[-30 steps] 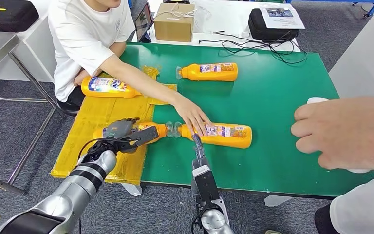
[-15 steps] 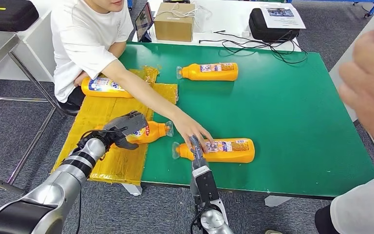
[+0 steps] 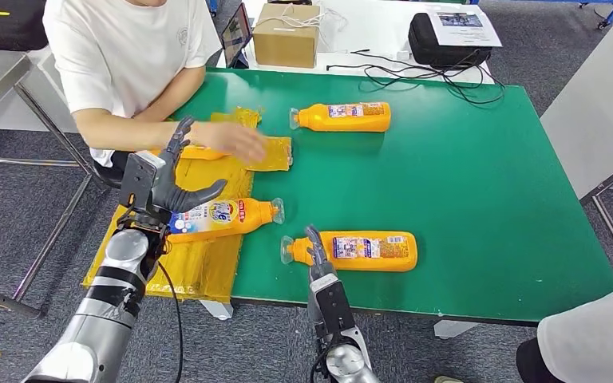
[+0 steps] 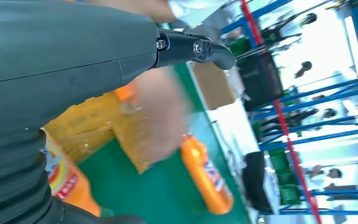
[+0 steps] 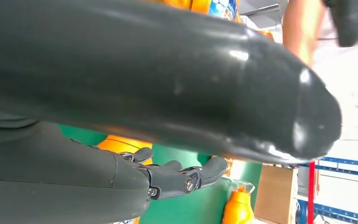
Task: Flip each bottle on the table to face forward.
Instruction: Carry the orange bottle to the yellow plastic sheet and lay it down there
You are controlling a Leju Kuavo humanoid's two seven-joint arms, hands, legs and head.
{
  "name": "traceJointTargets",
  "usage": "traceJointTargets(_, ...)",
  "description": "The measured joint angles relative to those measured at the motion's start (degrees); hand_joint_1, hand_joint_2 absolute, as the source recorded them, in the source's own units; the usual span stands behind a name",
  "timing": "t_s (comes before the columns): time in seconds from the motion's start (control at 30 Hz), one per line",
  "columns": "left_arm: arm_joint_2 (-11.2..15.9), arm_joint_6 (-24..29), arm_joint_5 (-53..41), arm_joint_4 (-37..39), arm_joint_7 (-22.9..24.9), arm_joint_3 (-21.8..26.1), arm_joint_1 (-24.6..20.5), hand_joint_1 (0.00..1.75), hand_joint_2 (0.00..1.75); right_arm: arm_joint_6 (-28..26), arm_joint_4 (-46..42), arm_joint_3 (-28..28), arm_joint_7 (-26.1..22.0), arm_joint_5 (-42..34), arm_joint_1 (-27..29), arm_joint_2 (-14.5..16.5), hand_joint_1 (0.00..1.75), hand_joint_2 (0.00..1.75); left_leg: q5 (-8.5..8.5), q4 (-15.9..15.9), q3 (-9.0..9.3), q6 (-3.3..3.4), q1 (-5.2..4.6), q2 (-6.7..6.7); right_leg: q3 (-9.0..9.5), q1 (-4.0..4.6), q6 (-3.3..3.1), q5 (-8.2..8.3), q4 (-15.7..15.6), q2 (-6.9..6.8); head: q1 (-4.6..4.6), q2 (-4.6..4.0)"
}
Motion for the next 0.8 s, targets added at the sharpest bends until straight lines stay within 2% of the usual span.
traceJointTargets(0.17, -0.45, 2.68, 3.1, -5.36, -2.78, 0.08, 1.99, 0.0, 1.75, -0.32, 0.32, 0.3, -0.04, 0.19, -0.08, -0.04, 0.0, 0.0, 0.0, 0.0, 0.02, 0.0, 0.0, 0.0, 0.0, 0.01, 0.0, 0.01, 0.01, 0.01, -0.01, 0.0)
traceJointTargets(0.23, -0.83, 3.92, 5.48, -9.01, -3.58, 0.12, 3.38, 0.0, 1.75, -1.76, 0.31, 0.51, -0.04, 1.34, -0.03, -0.15, 0.0, 0.87, 0.0, 0.0, 0.02, 0.0, 0.0, 0.01, -0.01, 0.0, 0.0, 0.0, 0.01, 0.01, 0.0, 0.0)
traceJointTargets(0.3, -1.24, 4.26, 8.28, -13.2, -3.95, 0.12, 5.15, 0.0, 1.75, -5.35, 0.13, 1.15, 0.9, 6.26, 0.18, -0.58, 0.0, 1.75, -0.01, 0.0, 0.01, 0.0, 0.0, 0.01, -0.01, 0.0, 0.0, 0.0, 0.01, 0.01, -0.01, 0.0)
traceJointTargets(0.4, -1.98, 1.71, 13.2, -19.67, -4.02, -0.28, 9.04, 0.0, 1.75, -11.33, -0.39, 2.55, 7.48, 20.94, 0.11, -2.88, 0.0, 1.75, -0.04, 0.0, 0.0, 0.01, -0.03, 0.01, -0.01, -0.04, 0.0, -0.02, -0.02, 0.01, -0.03, 0.0)
traceJointTargets(0.5, -2.4, -3.53, 17.73, -24.65, -3.88, -0.95, 14.5, 0.0, 1.75, -14.44, -0.33, 2.52, 17.81, 35.28, -1.69, -7.48, 0.0, 1.75, -0.06, 0.0, -0.03, 0.03, -0.12, -0.02, -0.01, -0.13, 0.02, -0.03, -0.05, 0.0, -0.01, 0.0)
traceJointTargets(0.6, -3.01, -6.99, 20.53, -27.25, -3.55, -1.01, 20.12, 0.0, 1.75, -15.42, 0.64, 0.76, 25.24, 45.34, -4.99, -12.4, 0.0, 1.75, -0.06, 0.01, -0.03, 0.06, -0.21, -0.01, -0.01, -0.21, 0.08, 0.02, -0.08, 0.01, -0.01, 0.0)
traceJointTargets(0.7, -3.81, -8.23, 19.98, -28.5, -3.21, -1.03, 24.52, 0.0, 1.75, -13.6, 2.51, -1.36, 29.41, 51.65, -8.5, -16.31, 0.0, 1.75, -0.02, 0.03, -0.03, 0.12, -0.22, -0.03, -0.01, -0.22, 0.13, 0.06, -0.1, -0.01, -0.01, 0.0)
traceJointTargets(0.8, -4.48, -8.72, 18.34, -28.96, -3.0, -1.4, 27.05, 0.0, 1.75, -12.15, 4.99, -3.0, 30.77, 55.88, -11.75, -18.45, 0.0, 1.75, 0.0, 0.03, -0.03, 0.13, -0.21, -0.03, 0.0, -0.2, 0.17, 0.09, -0.1, 0.0, -0.02, 0.0)
